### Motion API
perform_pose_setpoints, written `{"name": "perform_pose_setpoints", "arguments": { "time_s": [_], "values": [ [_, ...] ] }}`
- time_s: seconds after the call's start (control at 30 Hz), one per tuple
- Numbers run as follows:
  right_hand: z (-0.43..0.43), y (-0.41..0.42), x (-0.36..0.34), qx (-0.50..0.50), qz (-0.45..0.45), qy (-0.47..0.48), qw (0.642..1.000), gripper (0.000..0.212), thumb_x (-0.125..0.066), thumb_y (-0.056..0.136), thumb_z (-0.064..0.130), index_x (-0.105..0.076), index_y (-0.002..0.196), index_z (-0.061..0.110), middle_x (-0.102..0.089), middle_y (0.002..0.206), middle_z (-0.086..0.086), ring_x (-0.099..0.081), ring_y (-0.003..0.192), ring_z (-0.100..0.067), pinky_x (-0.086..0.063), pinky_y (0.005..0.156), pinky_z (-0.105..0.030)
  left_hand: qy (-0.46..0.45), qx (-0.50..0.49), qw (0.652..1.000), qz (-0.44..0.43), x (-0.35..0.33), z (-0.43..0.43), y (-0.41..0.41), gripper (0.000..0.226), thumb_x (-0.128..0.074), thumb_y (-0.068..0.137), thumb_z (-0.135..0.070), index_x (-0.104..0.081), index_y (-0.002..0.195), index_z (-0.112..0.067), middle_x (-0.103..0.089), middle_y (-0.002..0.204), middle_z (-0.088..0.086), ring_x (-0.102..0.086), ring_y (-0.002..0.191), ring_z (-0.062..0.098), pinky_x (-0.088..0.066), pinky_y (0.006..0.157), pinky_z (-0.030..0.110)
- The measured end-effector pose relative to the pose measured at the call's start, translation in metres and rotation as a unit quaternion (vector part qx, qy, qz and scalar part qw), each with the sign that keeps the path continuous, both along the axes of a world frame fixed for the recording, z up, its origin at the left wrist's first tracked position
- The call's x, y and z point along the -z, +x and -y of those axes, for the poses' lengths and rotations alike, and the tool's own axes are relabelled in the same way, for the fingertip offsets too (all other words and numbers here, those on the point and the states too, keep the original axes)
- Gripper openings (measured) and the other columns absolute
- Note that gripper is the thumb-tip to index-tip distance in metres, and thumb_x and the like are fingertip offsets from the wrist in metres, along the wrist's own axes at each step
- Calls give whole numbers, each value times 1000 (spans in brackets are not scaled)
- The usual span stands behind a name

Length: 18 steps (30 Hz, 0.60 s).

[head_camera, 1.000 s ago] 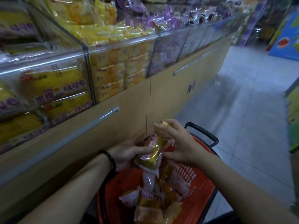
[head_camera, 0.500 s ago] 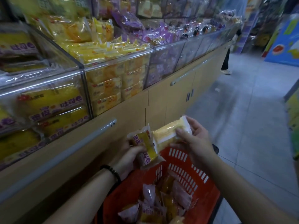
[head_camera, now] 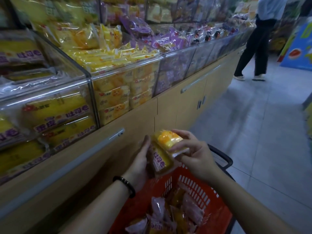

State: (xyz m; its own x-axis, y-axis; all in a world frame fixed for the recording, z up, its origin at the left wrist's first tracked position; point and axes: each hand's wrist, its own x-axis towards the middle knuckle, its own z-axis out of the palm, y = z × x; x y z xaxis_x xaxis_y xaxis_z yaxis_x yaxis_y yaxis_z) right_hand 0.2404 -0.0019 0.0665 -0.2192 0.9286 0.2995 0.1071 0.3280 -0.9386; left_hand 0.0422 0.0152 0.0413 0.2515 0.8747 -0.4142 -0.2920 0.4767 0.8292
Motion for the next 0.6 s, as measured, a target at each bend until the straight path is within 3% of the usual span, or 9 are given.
{"name": "perform_pose_setpoints", "arguments": {
  "time_s": [0.07,0.13,0.17,0.23,0.3,0.4,0.5,0.6],
  "values": [
    [1,1,-1,-33,54,13,998,40,-71,83,-17,-84,87,20,-56,148,12,-51,139,-11,-59,98,-44,13,9,1000,17,-3,2,-1,78,-61,85,-77,-65,137,-20,-72,131,12,-69,122,32,-46,112,54],
    [4,2,-3,-62,66,2,996,37,-70,84,-16,-84,88,18,-57,149,15,-54,137,-11,-60,97,-44,32,14,999,1,-12,7,0,55,-63,91,-63,-69,126,-20,-78,119,9,-76,106,25,-55,97,45],
    [4,3,-3,-68,55,-7,996,33,-70,85,-16,-84,90,14,-57,149,13,-57,134,-13,-61,95,-45,41,13,999,-7,-11,8,0,43,-62,93,-56,-70,119,-22,-80,112,6,-78,99,22,-57,91,42],
    [5,2,-2,-55,-5,-35,998,25,-70,87,-15,-79,101,4,-61,147,5,-65,128,-21,-62,92,-47,54,3,998,-29,-8,8,-1,33,-64,95,-49,-72,114,-24,-81,107,3,-78,97,21,-58,93,43],
    [4,-1,-2,-3,-77,-68,995,31,-74,87,-9,-70,115,2,-67,139,-5,-70,119,-23,-63,88,-45,65,-18,997,-38,-7,7,-3,41,-71,91,-49,-71,123,-23,-80,114,3,-76,106,24,-55,103,50],
    [-2,-1,0,76,-58,-102,990,44,-81,86,8,-65,126,15,-71,126,1,-74,108,-18,-63,81,-33,80,-31,996,-37,-1,3,-5,66,-80,83,-56,-63,137,-23,-75,126,4,-73,114,26,-55,103,54],
    [-5,6,3,30,-27,-150,988,45,-81,89,24,-66,131,20,-76,117,-4,-75,105,-24,-63,82,-35,105,-40,992,-50,-1,3,-5,62,-79,83,-55,-63,136,-27,-77,122,1,-75,111,22,-57,100,52],
    [-3,5,1,11,6,-124,992,37,-78,90,28,-71,124,16,-78,110,-6,-77,99,-25,-64,84,-38,119,-34,990,-72,-4,7,-3,65,-82,80,-54,-60,136,-27,-79,115,0,-77,106,22,-57,99,53]
  ]
}}
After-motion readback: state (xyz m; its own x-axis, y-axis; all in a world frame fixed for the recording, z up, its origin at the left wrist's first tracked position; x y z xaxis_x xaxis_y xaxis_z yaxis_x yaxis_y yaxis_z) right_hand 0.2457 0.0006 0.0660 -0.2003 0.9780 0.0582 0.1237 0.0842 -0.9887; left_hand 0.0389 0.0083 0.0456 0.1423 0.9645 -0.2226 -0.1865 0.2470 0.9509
